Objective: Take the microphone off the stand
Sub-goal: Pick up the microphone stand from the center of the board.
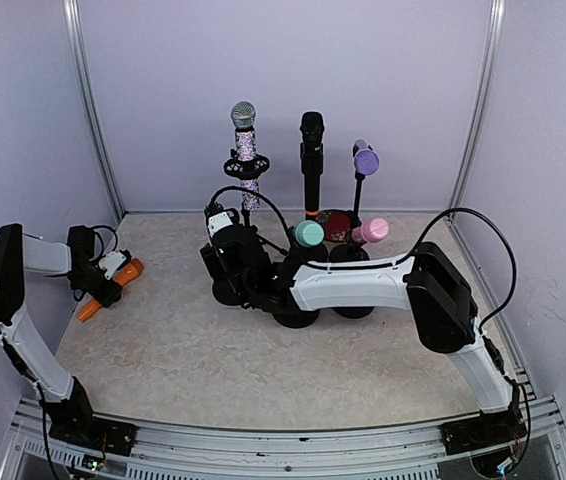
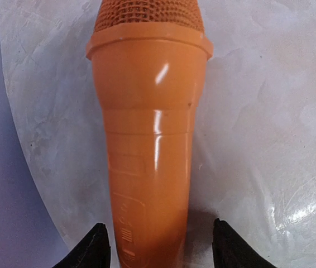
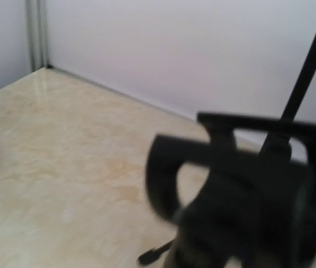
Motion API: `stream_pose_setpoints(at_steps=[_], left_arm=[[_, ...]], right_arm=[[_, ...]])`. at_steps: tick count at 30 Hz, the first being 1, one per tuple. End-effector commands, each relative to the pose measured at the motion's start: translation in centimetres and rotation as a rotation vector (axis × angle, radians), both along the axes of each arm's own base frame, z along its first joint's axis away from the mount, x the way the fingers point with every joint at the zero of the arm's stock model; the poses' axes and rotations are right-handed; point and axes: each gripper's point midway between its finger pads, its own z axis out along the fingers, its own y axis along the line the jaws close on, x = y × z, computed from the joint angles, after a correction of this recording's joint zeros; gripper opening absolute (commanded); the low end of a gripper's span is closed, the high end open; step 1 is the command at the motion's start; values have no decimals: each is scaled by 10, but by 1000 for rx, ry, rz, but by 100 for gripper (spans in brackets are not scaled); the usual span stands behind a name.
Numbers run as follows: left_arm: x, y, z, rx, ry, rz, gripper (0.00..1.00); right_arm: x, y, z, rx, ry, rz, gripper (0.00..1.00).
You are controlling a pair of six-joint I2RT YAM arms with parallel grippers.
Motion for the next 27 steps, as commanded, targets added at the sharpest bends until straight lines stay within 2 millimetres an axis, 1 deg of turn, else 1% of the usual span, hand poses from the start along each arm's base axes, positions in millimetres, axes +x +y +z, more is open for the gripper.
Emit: stream_pose_setpoints(at_steps=[1,5,8,11,13,16,18,19,25,26,27], left_arm=[[-15,0,-19,-18,57,24,61],[-16,-3,-17,-35,58,19,62],[-17,-7,-11,-56,52,12,62],[-20,-12,-5,-81,53,2,63],[-22,-15,-2,-91,53,-8,65],[-24,-17,-1,-101,55,-19,67],[-24,-19,1,-109,53,-21,67],[-23,-19,2,-111,49,-21,67],[-18,-19,15,-116,23,-14,67],[-18,-19,18,-118,19,-13,69],[-17,-20,21,-119,15,-18,74]], right_arm=[[21,2,4,10,-92,-53,58],[26,8,6,9,-161,-60,51],[30,12,5,-6,-203,-69,44],[32,14,3,-18,-238,-71,33],[31,15,5,-15,-254,-70,24],[27,15,13,-8,-281,-64,10],[20,16,21,1,-308,-51,2],[16,17,27,2,-324,-46,0],[-13,24,54,51,-367,9,0],[-19,25,59,64,-371,20,0],[-27,26,63,72,-374,38,0]])
